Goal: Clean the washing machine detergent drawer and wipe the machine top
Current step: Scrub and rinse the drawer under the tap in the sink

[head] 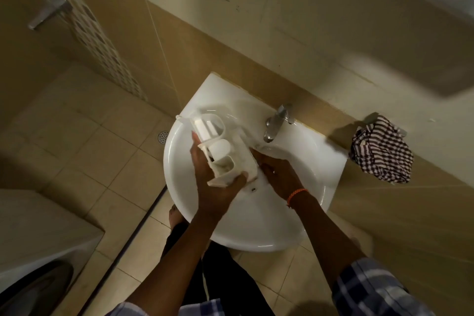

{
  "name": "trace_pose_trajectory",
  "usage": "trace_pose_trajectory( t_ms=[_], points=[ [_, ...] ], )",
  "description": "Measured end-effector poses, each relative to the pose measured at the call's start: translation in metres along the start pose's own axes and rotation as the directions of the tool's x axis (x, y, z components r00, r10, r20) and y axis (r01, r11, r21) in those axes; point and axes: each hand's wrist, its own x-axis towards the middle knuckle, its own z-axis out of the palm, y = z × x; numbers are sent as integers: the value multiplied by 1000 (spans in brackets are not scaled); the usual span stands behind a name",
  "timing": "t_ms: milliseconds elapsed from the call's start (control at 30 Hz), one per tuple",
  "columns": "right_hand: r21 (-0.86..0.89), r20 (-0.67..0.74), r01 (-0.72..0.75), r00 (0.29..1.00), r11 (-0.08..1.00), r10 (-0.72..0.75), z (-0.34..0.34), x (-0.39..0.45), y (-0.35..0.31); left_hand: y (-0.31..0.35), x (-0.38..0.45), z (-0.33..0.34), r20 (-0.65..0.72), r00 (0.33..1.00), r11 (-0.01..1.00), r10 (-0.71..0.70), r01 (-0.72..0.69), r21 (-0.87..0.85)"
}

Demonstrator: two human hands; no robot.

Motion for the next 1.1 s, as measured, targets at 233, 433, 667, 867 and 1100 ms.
trace_pose_trajectory(
  t_ms=[233,433,667,867,1100],
  points=[
    [109,5,-98,995,989,98,-19,21,-17,6,-17,4,162,982,995,-99,100,4],
    [140,-74,-35,996,989,46,0,-12,-15,14,2,-1,-95,996,999,-2,-2,-38],
    [790,-160,-144,890,596,427,20,-39,-68,34,9,1,-169,935,876,-312,214,-433],
    [739,-146,-133,926,661,349,19,-45,-101,50,24,-16,-44,812,668,-582,447,-595],
    [571,-263,-81,925,817,276,35,-63,-115,67,27,-37,197,791,647,-579,592,-481]
  ],
)
